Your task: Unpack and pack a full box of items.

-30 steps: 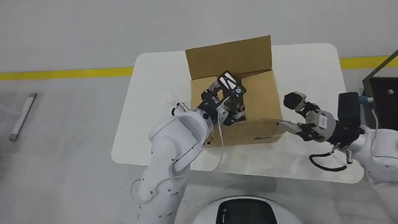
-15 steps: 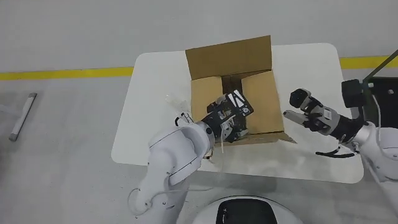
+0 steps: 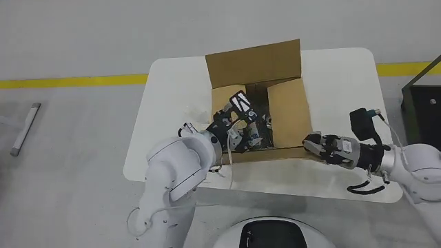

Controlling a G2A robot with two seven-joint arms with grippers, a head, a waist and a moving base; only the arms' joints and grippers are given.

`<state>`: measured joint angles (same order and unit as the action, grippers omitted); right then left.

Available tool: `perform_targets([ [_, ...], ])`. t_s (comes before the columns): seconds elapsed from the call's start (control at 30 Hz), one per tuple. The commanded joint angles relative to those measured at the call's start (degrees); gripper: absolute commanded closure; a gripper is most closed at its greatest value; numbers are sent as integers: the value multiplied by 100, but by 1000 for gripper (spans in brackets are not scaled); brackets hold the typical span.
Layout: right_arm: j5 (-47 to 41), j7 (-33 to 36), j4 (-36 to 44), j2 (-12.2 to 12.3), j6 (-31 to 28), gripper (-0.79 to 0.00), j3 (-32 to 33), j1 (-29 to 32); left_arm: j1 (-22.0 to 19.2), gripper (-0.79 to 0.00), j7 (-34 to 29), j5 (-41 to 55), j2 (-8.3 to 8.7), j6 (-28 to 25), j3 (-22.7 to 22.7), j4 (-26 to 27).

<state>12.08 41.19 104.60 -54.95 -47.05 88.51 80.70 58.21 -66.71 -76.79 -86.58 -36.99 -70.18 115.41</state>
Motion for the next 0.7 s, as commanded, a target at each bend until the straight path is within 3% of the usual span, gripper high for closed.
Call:
perform_targets([
  [0.0, -57, 152, -2, 22, -126, 0, -37, 13, -26, -785, 45, -77, 23, 52, -26, -29],
  [0.27, 372, 645, 61, 100, -253, 0, -144, -5, -196, -785, 383, -169, 51, 501, 117, -236],
  [0.47, 802, 454, 114, 115, -232, 0, -201, 64, -235, -785, 503, -233, 62, 737, 362, -382],
  [0.67, 1314, 200, 193, 119, -180, 0, -272, 122, -381, -785, 810, -525, 37, 1324, 619, -873],
])
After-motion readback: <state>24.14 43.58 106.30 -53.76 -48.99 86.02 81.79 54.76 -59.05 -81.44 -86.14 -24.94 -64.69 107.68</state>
